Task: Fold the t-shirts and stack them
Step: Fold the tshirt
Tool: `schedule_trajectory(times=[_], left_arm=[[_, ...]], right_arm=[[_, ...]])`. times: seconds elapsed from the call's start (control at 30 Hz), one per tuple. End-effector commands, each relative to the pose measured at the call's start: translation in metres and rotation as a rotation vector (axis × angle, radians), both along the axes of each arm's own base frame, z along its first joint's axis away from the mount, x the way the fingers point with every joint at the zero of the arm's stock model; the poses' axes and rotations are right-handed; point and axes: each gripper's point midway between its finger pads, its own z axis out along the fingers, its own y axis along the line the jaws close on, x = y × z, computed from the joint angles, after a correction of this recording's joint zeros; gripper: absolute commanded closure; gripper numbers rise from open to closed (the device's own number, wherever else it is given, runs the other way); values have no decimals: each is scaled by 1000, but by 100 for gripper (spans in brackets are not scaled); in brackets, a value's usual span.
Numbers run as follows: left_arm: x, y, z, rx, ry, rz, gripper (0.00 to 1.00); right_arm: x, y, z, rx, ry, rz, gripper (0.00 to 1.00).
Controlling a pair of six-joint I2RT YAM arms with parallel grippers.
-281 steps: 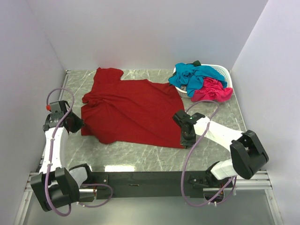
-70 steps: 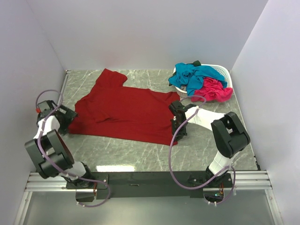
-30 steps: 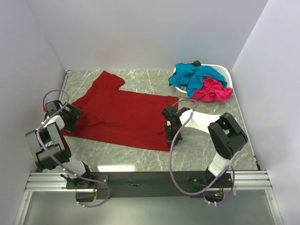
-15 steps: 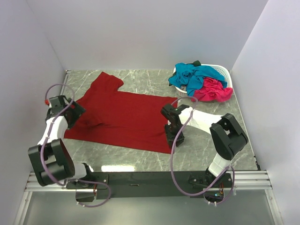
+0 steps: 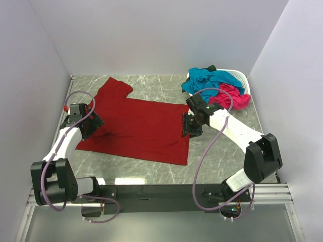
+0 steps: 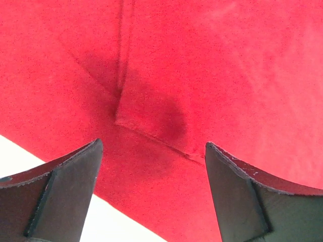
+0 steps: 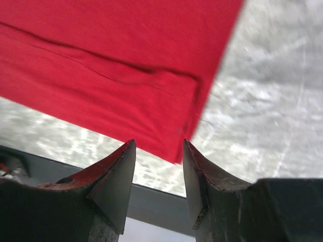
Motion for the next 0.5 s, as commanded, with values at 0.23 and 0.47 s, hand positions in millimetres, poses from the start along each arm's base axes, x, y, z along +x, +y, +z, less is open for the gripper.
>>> schedule_trajectory(times=[0.23, 0.47], left_arm=[[-1, -12, -18, 57, 35, -20, 18], [10, -13, -24, 109, 69, -42, 27]], right_arm=[[21, 18, 33, 143, -100, -13, 51], [5, 11, 19, 147, -69, -47, 51]])
